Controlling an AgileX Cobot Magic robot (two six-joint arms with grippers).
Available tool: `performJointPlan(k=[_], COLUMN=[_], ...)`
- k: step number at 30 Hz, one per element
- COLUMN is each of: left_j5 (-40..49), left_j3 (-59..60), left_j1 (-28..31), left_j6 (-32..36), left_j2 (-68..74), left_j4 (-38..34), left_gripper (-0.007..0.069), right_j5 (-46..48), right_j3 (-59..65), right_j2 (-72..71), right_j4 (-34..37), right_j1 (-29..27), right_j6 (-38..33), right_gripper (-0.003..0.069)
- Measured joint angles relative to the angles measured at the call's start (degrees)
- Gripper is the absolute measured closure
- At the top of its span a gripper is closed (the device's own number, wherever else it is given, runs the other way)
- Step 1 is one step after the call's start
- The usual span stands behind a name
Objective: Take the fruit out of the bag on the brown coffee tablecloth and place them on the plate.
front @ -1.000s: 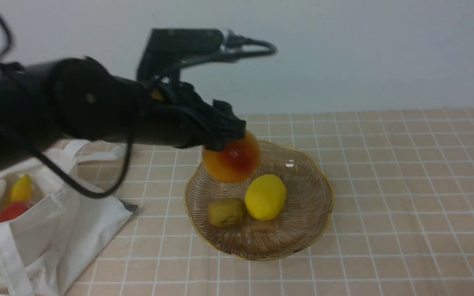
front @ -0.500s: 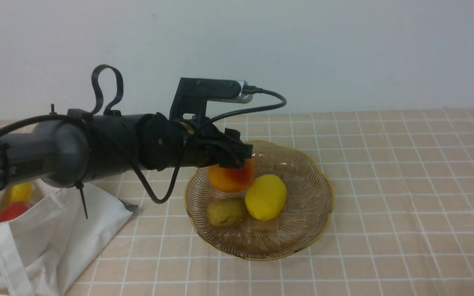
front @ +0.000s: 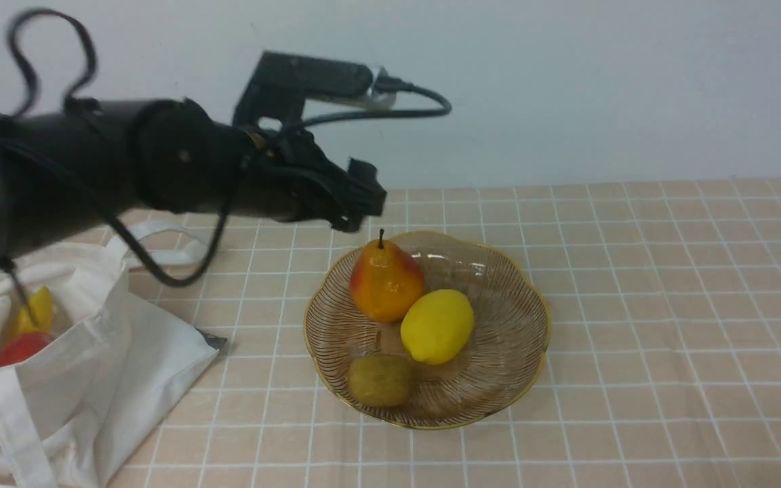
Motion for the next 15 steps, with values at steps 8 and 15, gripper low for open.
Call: performJointPlan(k=[8,15], left_j5=[14.13,12.25], left_j3=[1.43,14.95], left_j1=[2.2,2.2], left_j6=[-5.15,-13.62], left_j2=[-25.29,-48.81], left_j4=[10.65,11.47], left_gripper=[0.062,0.0632], right_j5=[0.0,-1.33], right_j3=[0.0,0.18], right_j2=[0.0,0.0], right_j4=[0.0,0.63], right_j1=[0.0,0.0], right_j6=[0.0,1.77], right_gripper=[0.0673,0.0673])
